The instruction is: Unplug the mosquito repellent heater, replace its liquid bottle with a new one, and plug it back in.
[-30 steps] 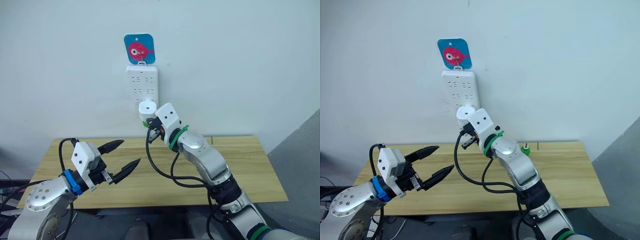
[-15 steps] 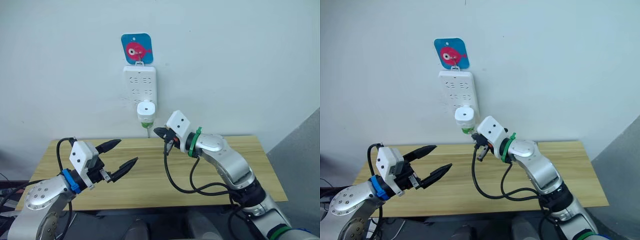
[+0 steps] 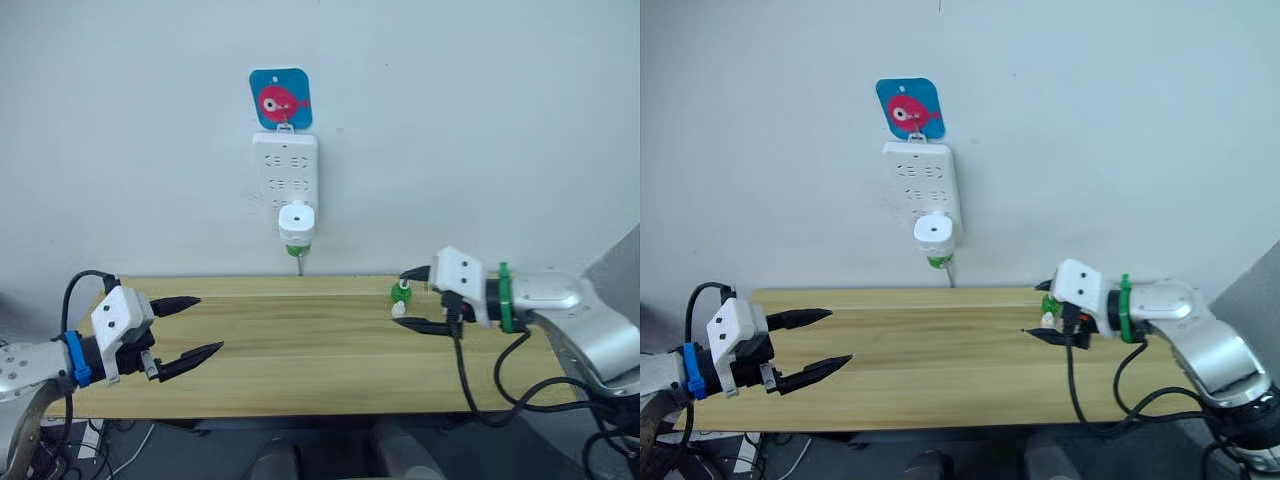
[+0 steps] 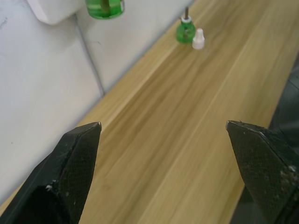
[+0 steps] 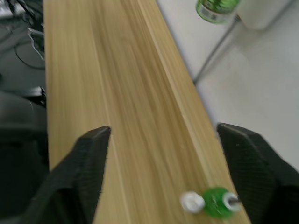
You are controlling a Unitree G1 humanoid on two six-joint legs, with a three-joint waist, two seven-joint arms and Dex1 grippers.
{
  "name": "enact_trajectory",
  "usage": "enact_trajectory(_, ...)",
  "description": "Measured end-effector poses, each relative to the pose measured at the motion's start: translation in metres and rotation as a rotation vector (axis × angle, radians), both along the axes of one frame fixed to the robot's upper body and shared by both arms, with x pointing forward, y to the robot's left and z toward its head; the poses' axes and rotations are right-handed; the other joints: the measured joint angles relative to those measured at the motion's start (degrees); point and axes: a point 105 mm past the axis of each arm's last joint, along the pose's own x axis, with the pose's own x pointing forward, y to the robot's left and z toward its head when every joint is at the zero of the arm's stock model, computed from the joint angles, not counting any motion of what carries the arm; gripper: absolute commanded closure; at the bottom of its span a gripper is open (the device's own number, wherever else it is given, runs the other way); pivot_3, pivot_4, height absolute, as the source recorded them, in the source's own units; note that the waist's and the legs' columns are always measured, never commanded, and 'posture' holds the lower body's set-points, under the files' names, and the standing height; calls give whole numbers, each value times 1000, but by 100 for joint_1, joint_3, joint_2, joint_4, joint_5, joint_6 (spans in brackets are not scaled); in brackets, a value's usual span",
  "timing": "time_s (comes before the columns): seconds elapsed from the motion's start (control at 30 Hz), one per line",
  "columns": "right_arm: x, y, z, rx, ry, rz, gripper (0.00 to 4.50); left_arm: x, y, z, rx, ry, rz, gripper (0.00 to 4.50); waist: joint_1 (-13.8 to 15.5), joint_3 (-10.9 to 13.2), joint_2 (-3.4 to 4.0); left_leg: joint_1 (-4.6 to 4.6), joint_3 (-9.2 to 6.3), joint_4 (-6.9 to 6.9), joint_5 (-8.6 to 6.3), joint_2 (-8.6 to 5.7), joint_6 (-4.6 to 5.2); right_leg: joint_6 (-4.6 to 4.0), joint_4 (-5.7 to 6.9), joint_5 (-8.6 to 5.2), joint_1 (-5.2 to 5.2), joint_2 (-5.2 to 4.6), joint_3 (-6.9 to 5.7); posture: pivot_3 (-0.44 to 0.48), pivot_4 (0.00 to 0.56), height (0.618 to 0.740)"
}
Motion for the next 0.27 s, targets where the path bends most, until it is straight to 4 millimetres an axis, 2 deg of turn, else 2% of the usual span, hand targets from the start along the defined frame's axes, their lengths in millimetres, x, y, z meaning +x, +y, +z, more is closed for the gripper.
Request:
enact_trajectory(0.07, 2, -25, -8, -83, 5, -39, 20, 2, 4, -2, 33, 11, 24, 0, 17, -14, -20, 7, 6, -1, 0, -1, 0, 0, -1, 0, 5, -2, 2, -1, 0, 740)
enact_trajectory(0.13, 4, -41, -13, -116, 13, -62, 20, 8, 10, -4, 74, 0, 65, 0, 19, -20, -29, 19, 12, -1, 0, 1, 0, 0, 0, 0, 14, -3, 7, 1, 0, 740)
enact_trajectory(0.27, 9, -56, -12, -126, 2, -79, 20, 14, 15, -6, 117, -17, 100, 0, 15, -25, -33, 48, 23, 0, 0, 5, 0, 0, 3, 1, 37, -3, 9, 1, 0, 740)
